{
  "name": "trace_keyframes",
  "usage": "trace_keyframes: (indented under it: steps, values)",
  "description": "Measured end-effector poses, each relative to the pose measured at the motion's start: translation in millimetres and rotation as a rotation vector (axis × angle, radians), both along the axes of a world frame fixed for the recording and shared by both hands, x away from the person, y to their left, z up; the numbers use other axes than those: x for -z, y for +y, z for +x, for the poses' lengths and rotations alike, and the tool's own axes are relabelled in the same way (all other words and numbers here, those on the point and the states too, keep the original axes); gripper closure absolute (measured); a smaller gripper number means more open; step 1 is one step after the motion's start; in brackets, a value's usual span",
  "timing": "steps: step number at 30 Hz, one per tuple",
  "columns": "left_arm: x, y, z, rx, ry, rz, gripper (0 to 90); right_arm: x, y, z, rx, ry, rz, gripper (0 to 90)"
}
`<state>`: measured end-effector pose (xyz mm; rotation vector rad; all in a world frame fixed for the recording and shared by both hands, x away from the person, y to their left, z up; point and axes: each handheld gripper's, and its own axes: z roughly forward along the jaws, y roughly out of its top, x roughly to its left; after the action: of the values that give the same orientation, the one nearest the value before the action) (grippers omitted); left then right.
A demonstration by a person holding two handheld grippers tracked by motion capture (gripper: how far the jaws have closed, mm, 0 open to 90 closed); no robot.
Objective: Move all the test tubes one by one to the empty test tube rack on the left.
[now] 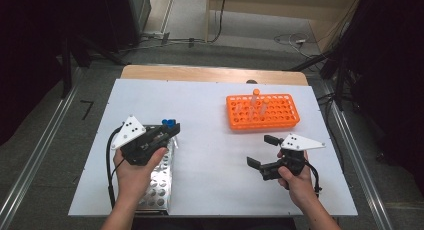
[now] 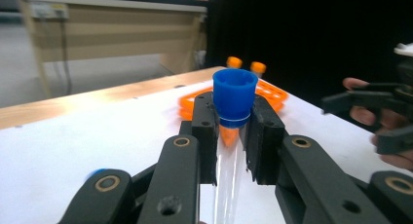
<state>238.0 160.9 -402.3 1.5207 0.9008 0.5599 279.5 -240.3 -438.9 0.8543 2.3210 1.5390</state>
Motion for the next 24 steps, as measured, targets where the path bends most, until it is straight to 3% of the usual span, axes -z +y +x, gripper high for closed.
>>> trace_keyframes:
  steps: [6, 12, 24]
  values:
    - [3.1, 13.2, 6.9, -0.073, -0.011, -0.013, 76.8, 3.2, -1.4, 1.7, -0.003, 0.003, -0.009, 0.0]
    - [11.5, 11.6, 16.5, -0.164, -0.022, 0.025, 76.9, 5.0, -0.9, 2.3, 0.004, 0.006, -0.014, 0.0]
    - [28.2, 3.8, 24.2, -0.218, -0.013, 0.078, 76.8, 7.5, -3.4, 3.2, 0.016, 0.015, -0.019, 0.0]
